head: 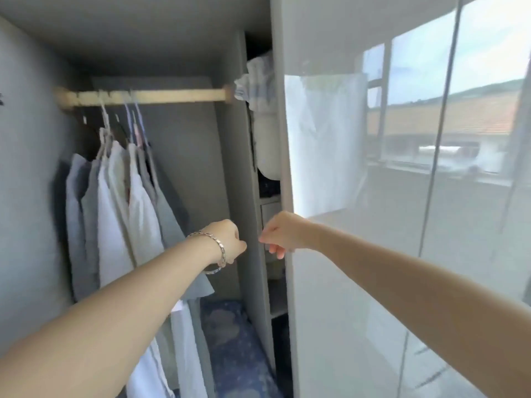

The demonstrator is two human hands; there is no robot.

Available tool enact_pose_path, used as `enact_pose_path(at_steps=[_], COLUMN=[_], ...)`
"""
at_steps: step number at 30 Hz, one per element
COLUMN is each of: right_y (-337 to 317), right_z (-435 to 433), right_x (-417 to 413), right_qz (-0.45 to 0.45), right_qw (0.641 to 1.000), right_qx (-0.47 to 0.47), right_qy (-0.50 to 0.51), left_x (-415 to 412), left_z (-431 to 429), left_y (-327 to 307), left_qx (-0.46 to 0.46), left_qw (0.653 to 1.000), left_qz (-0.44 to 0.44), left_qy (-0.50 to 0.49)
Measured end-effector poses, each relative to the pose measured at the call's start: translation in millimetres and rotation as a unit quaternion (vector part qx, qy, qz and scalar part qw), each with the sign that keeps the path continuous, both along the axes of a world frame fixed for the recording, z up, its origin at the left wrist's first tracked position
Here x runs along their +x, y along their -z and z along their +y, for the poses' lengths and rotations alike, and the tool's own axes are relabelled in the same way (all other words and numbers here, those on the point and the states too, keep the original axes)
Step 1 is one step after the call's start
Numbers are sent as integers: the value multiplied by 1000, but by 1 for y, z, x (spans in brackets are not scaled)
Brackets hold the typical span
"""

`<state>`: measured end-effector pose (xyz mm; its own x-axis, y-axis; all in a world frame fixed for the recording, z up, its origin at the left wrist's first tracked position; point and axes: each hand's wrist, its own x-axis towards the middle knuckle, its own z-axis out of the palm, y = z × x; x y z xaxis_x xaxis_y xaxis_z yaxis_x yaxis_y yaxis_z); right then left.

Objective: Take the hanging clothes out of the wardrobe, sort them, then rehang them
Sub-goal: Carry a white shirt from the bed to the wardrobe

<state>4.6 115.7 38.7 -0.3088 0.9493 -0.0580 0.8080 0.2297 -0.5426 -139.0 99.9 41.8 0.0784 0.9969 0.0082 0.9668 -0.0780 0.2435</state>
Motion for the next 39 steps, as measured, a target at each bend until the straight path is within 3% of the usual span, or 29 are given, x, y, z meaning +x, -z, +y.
enact_pose_path(at_steps=[6, 11, 17, 21, 27, 32, 39], right_y=[93, 160, 229, 267, 314, 349, 390], right_z=[-129, -277, -473, -608, -775, -855, -904], right_x=[151, 279, 392, 451, 521, 571, 667], right_qz=[-6, -22, -33, -52, 32, 103, 102], right_qw=[979, 916, 813, 755, 622, 505, 380], right_qx=[-60, -89, -154, -200, -266, -258, -263], right_qy=[194, 390, 560, 622, 736, 817, 881], left_x=[145, 289, 442, 534, 647, 729, 874], left_z=[-52, -154, -308, -407, -523, -577, -602], left_y=[81, 150, 217, 257, 296, 318, 350], left_qx=[-115, -151, -157, -167, -179, -188, -179], left_qw=[974, 914, 826, 770, 717, 687, 623], left_qz=[-34, -16, 42, 75, 68, 79, 128], left_qy=[192, 376, 540, 611, 670, 698, 750])
